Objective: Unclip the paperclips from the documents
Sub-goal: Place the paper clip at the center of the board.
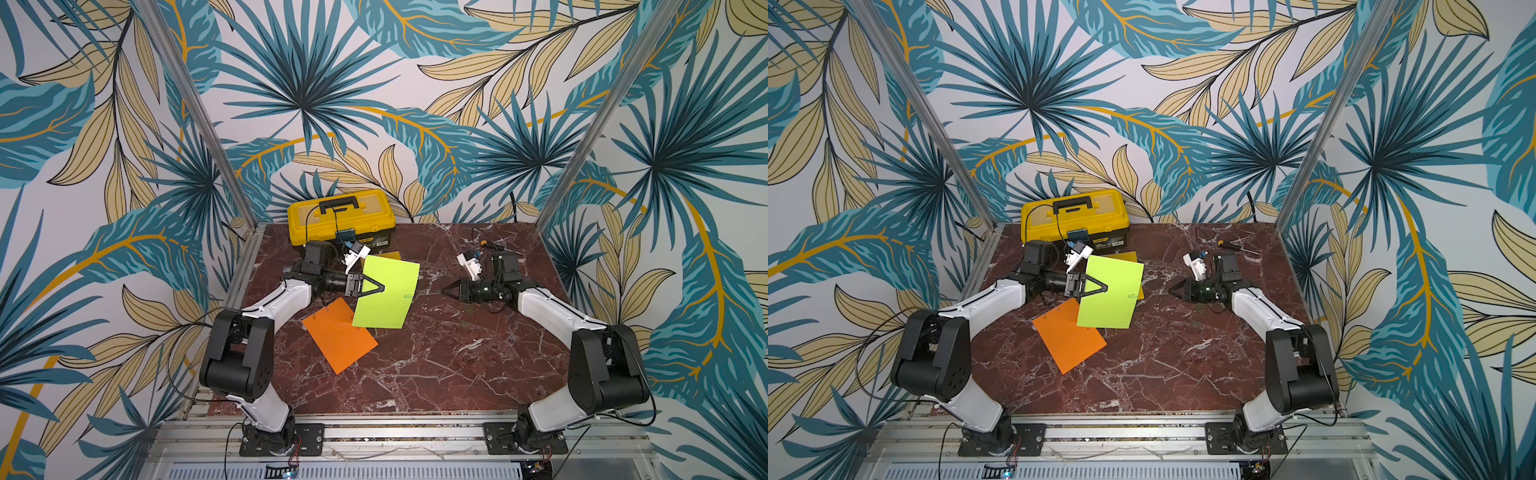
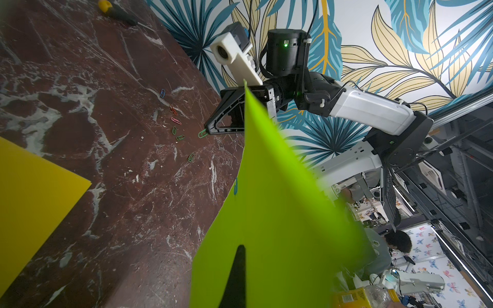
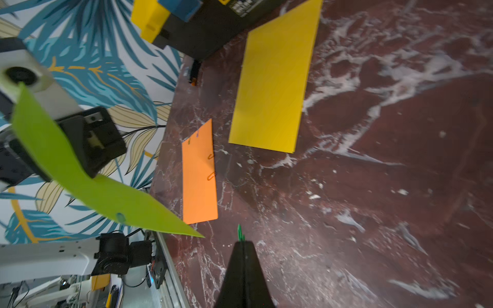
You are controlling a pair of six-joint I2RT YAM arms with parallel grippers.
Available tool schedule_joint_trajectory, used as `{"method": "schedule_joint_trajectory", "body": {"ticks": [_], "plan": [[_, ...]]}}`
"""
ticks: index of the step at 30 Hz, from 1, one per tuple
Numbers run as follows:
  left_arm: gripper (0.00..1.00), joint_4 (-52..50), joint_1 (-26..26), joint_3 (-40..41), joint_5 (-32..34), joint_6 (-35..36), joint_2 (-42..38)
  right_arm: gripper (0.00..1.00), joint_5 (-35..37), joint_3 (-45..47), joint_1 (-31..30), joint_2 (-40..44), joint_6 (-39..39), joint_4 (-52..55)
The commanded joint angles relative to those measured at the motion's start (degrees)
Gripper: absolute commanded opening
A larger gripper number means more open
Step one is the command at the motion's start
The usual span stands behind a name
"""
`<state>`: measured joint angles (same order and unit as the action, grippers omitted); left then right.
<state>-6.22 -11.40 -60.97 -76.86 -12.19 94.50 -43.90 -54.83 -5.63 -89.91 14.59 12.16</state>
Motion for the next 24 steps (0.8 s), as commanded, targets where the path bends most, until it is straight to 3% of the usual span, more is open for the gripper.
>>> {"method": "schedule_joint_trajectory", "body": {"ticks": [1, 7, 24], "plan": [[0.0, 0.4, 0.4, 0.7, 0.4, 1.1, -1.9, 0.0, 9.0, 1.3, 1.2, -2.2, 0.8, 5.7], [0.0, 0.4, 0.4, 1.1, 0.7, 1.1, -2.2, 0.0, 13.9, 0.2, 1.8, -6.8, 1.1, 9.9], [0.0, 0.5, 0.5, 0.6, 1.6, 0.7, -1.9, 0.05, 17.3, -1.7, 2.0, -11.5, 1.5, 13.1]]}}
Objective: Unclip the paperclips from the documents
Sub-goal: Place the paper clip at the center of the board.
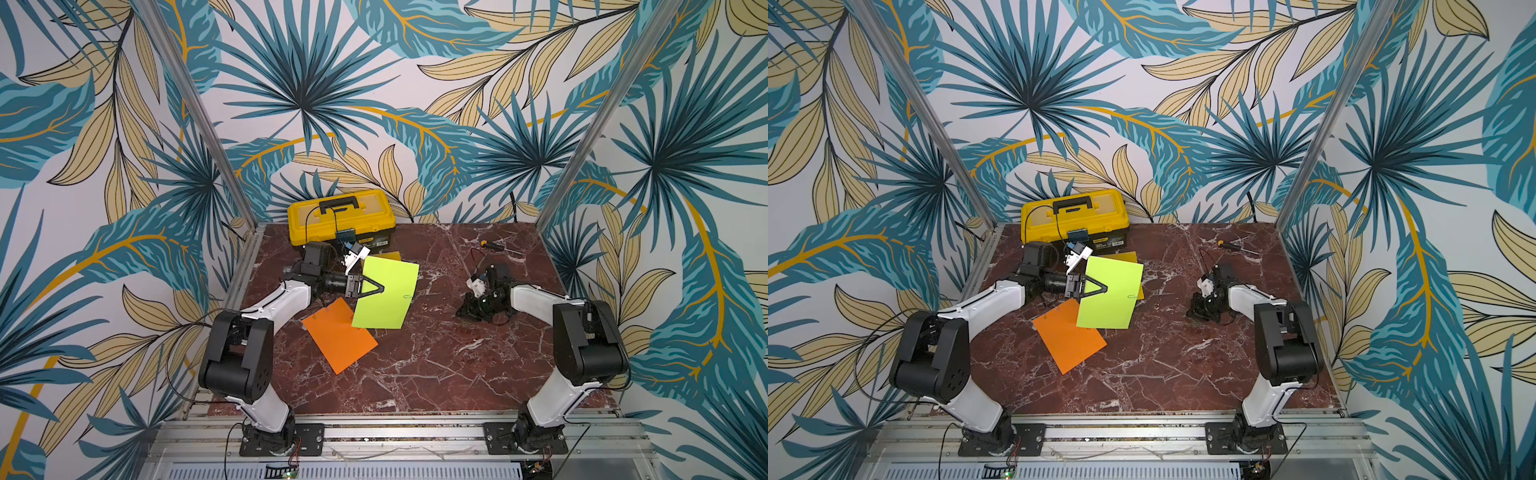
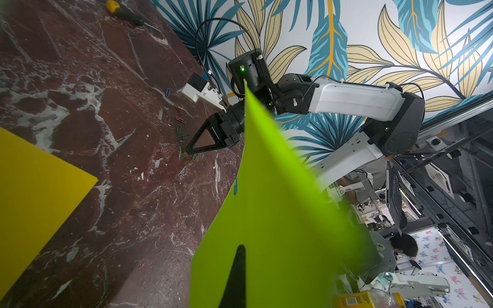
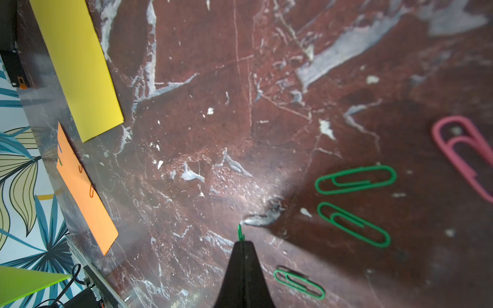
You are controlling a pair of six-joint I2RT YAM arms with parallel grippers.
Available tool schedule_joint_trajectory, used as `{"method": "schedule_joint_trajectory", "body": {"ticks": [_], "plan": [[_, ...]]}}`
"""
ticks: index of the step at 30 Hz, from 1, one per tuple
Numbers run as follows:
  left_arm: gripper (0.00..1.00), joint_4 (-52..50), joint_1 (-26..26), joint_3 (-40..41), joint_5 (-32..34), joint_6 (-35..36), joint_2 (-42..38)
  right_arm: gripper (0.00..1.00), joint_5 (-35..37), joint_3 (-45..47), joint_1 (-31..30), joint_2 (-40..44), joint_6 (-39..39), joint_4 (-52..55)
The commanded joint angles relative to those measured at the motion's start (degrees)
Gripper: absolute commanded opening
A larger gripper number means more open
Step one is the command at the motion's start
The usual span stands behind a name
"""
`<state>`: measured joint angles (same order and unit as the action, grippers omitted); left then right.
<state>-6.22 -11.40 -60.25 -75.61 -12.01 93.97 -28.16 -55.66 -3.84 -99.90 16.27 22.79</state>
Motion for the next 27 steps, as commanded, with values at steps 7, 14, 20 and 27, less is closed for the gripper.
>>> {"method": "schedule_joint_trajectory", "body": {"ticks": [7, 14, 20, 27], "plan": [[0.0, 0.5, 0.5, -0.8, 0.6, 0.5, -0.8, 0.18, 2.2, -1.6, 0.1, -0.6, -1.0, 4.1], [0.0, 0.4, 0.4, -1.4, 0.7, 0.3, -0.5, 0.23, 1.4, -2.2, 0.1, 0.4, -1.9, 4.6], [0.0, 0.5, 0.5, -1.5, 0.7, 0.4, -0.4, 0.25, -2.2, -1.0, -0.7, 5.0, -3.4, 2.0], [0.0, 0.9, 0.4, -1.7, 0.1, -0.6, 0.0, 0.32, -11.9, 2.4, -4.0, 13.5, -4.1, -9.6]]}}
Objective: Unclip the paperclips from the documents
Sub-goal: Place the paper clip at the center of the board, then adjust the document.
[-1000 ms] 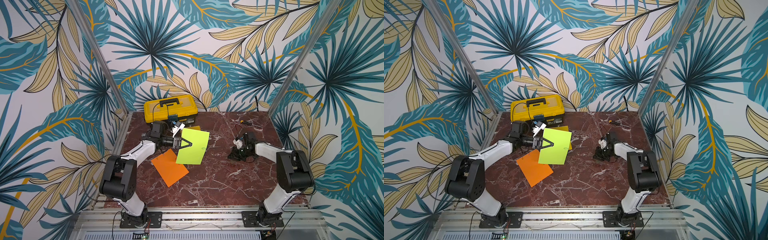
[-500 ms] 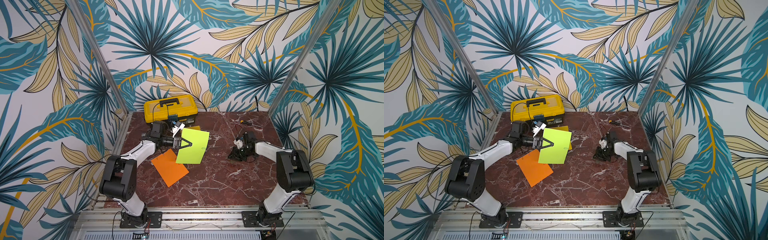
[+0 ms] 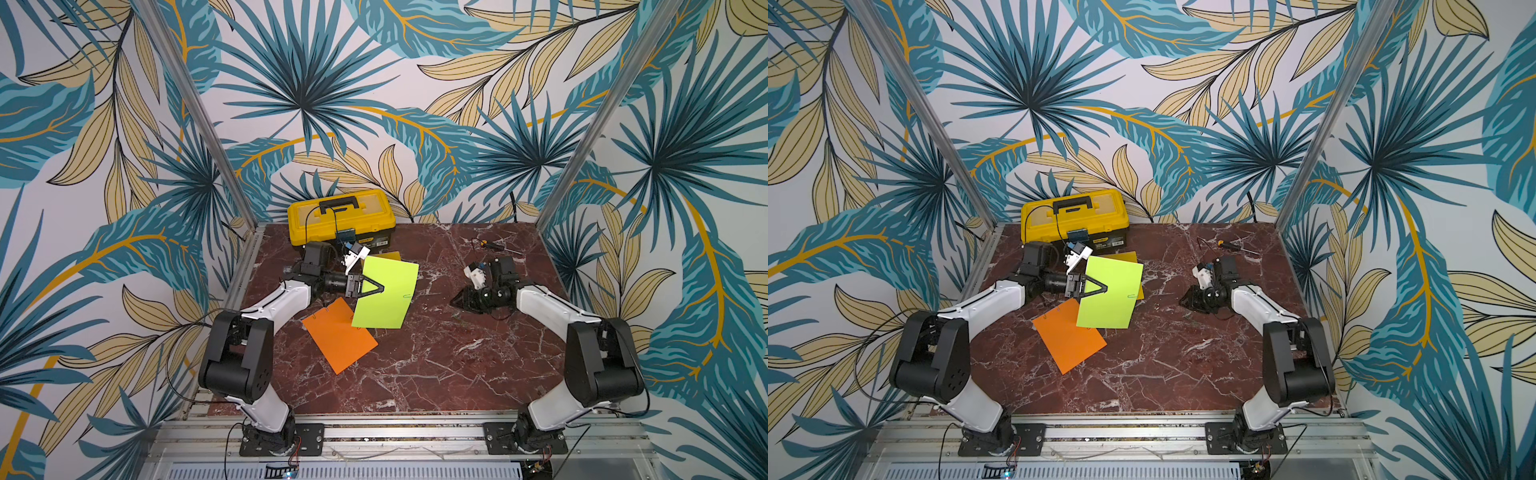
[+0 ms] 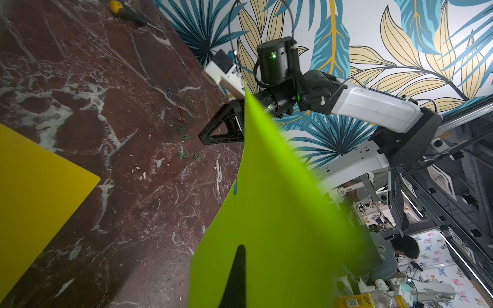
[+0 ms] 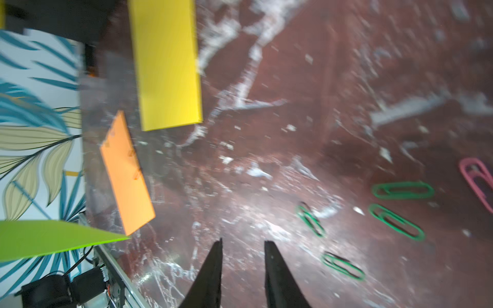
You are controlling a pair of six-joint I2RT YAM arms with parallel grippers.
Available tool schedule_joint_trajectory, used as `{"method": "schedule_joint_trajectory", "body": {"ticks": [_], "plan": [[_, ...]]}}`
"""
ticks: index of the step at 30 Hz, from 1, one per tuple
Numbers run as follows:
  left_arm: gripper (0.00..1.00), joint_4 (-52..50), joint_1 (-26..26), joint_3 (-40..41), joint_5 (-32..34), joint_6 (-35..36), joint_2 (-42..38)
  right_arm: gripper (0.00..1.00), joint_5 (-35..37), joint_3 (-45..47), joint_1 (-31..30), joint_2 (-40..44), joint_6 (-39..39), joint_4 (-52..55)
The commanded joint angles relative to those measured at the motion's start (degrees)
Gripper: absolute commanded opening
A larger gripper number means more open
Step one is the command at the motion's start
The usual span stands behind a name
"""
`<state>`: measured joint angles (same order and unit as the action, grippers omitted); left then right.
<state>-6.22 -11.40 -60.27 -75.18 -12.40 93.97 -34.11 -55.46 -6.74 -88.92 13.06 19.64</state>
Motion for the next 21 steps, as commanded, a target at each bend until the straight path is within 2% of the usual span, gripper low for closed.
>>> {"method": "schedule_joint_trajectory", "body": {"ticks": [1, 7, 13, 21], "plan": [[0.0, 1.0, 0.4, -1.6, -0.4, -0.4, -0.1, 0.33, -7.8, 2.9, -1.6, 3.5, -0.3, -10.2], [0.0, 1.1, 0.5, -2.2, -0.5, -1.8, -0.3, 0.43, -16.3, 3.8, -5.6, 5.6, 2.1, -22.2], [0.0, 1.2, 0.4, -2.6, -0.4, -2.4, -0.6, 0.55, -22.3, 6.9, -7.3, 4.5, 13.1, -42.3], [0.0, 1.1, -0.1, -3.5, -0.6, -3.1, 0.0, 0.57, -22.3, 5.5, -11.0, 1.8, 14.2, -45.1]]}}
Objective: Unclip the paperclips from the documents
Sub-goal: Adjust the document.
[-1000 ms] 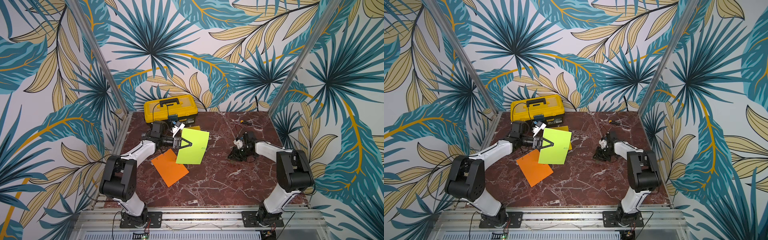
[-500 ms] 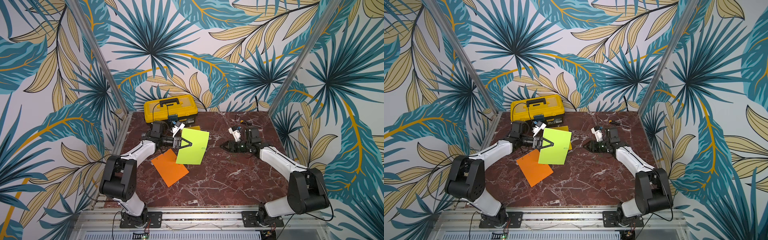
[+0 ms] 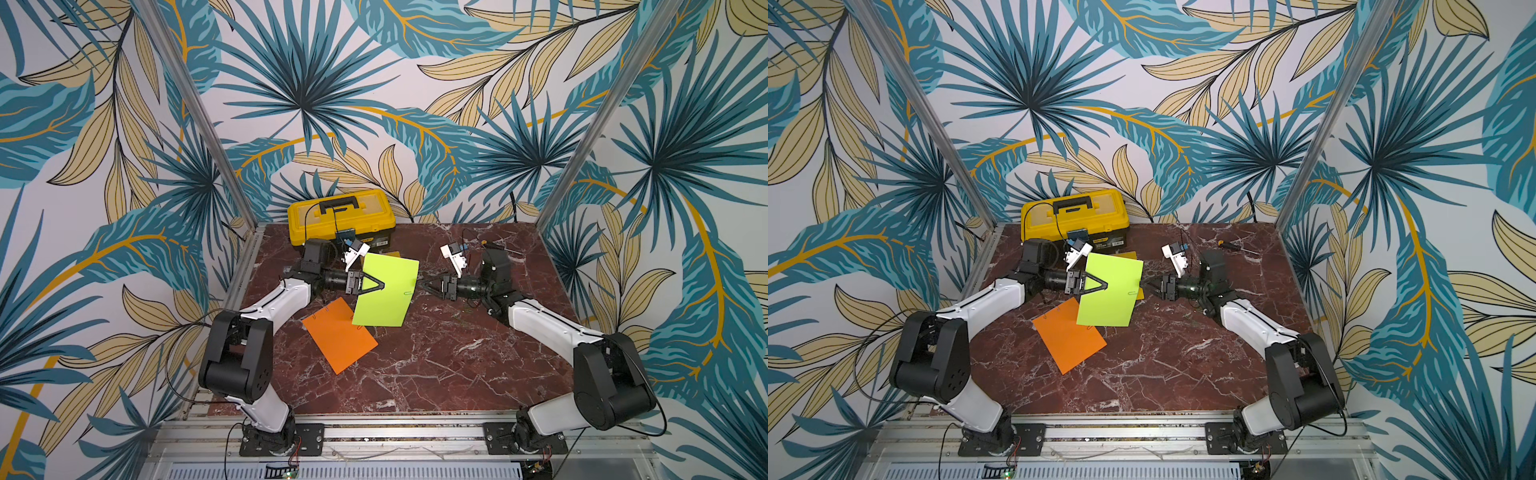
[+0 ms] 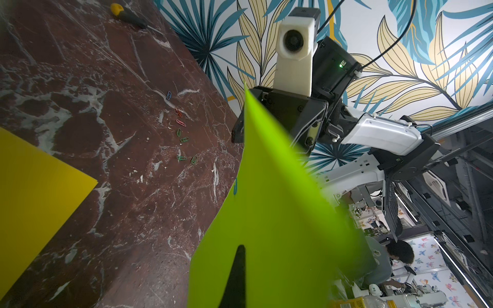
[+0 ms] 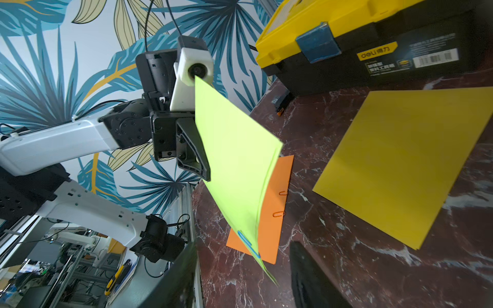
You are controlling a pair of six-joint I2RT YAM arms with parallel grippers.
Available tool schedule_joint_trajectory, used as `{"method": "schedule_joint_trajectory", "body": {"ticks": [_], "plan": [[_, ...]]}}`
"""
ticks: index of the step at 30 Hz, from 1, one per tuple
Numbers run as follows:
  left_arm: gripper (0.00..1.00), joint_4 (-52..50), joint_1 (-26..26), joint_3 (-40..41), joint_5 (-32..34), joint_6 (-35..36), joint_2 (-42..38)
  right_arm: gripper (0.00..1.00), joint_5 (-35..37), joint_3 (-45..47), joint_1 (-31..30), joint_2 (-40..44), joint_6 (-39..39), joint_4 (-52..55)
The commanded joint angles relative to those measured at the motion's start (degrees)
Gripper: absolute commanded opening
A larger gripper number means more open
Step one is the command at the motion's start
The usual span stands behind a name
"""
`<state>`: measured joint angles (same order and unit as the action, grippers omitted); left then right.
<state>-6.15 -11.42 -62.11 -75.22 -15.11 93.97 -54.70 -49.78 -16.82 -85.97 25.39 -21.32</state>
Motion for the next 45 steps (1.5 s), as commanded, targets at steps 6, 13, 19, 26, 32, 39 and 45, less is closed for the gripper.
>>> {"method": "schedule_joint_trajectory", "body": {"ticks": [6, 13, 19, 26, 32, 39, 45], "plan": [[0.0, 1.1, -0.7, -2.5, -0.8, -0.6, 0.2, 0.57, -1.0, -1.4, -3.1, -4.4, 2.4, -5.5], [0.0, 1.1, -0.9, -2.0, -1.0, -0.8, 0.3, 0.52, -2.1, -1.9, -4.0, -6.8, 9.2, -15.6], [0.0, 1.1, -1.0, -1.3, -1.1, -0.8, 0.8, 0.32, -3.7, -2.2, -4.1, -8.5, 14.2, -21.9], [0.0, 1.1, -1.0, -1.6, -0.3, -1.0, 0.9, 0.03, -3.3, -2.0, -4.2, -9.1, 14.4, -21.1], [0.19, 1.1, -1.0, -1.4, -0.3, -1.8, 0.9, 0.0, -1.8, -2.4, -4.0, -9.1, 14.9, -20.9], [0.02, 1.1, -0.9, -1.0, 0.3, -1.7, 0.3, 0.03, -3.0, -5.3, -3.9, -9.3, 11.2, -13.0], [0.0, 1.1, -0.9, -1.4, 0.6, -1.6, 0.2, 0.23, -4.1, -6.2, -3.9, -8.4, 7.1, -5.9]]}}
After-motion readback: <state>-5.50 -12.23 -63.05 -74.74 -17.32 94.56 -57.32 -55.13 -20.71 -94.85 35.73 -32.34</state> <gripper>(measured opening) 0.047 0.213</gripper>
